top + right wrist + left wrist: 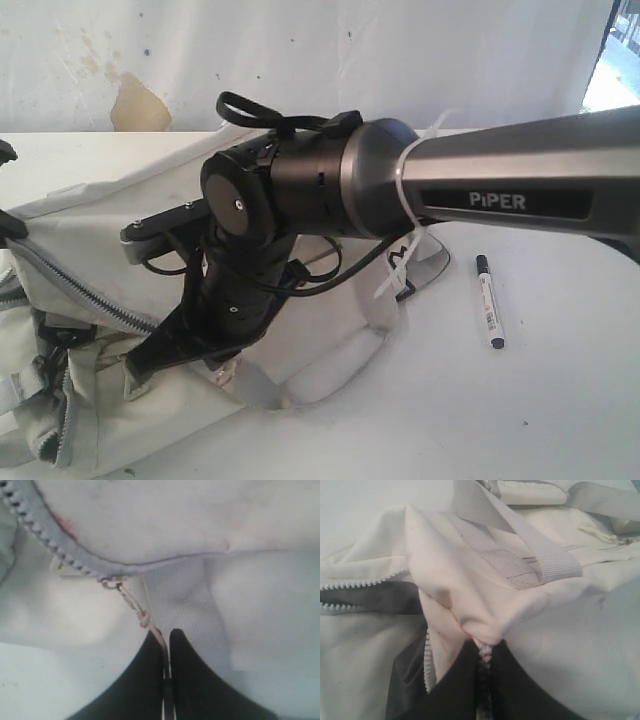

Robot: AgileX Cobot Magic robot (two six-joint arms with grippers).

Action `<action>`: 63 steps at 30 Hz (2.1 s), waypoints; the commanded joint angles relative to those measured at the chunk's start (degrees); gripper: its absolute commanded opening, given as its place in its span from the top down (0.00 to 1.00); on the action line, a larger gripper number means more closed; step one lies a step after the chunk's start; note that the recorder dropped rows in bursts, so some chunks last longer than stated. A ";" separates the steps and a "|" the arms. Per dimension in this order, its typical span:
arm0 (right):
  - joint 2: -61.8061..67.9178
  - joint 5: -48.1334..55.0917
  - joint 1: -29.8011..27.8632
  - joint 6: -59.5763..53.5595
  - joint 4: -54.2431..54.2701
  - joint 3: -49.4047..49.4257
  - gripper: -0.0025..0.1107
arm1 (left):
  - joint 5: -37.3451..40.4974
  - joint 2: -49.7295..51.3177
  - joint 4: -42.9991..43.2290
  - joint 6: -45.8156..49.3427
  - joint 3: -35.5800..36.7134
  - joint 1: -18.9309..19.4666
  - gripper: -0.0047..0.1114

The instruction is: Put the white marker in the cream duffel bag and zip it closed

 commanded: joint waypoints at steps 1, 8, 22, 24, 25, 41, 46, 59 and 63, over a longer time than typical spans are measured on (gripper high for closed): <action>-1.18 2.27 -2.14 -0.65 -3.41 0.16 0.98 | -1.04 0.03 -0.92 3.74 -0.10 1.12 0.96; -1.77 3.22 -6.30 -0.65 -8.90 0.16 0.98 | 0.21 0.03 -0.05 4.96 -0.10 1.12 0.96; -2.53 2.63 -6.33 -6.24 -3.91 0.16 0.98 | 6.40 0.03 -2.69 13.55 -1.68 1.12 0.69; -2.91 1.74 -5.74 -6.43 -3.59 0.16 0.98 | 11.01 0.03 -3.60 13.69 -3.60 1.12 0.47; -3.02 1.26 -5.74 -6.43 -3.47 0.16 0.98 | 13.26 0.03 -3.60 14.55 -4.68 1.12 0.38; -3.14 2.45 -5.74 -6.43 -1.20 0.16 0.98 | 33.77 -0.10 0.45 54.19 -10.34 0.73 0.48; -3.14 2.34 -5.74 -6.43 -1.23 0.16 0.98 | 33.77 -1.33 0.52 61.50 -10.34 -3.69 0.47; -3.14 2.07 -5.74 -6.43 -1.23 0.16 0.98 | 21.36 -2.32 10.18 70.10 -5.40 -19.88 0.47; -3.14 1.31 -5.74 -6.43 -1.23 0.16 0.98 | 13.97 -2.32 8.84 73.76 -2.79 -22.40 0.47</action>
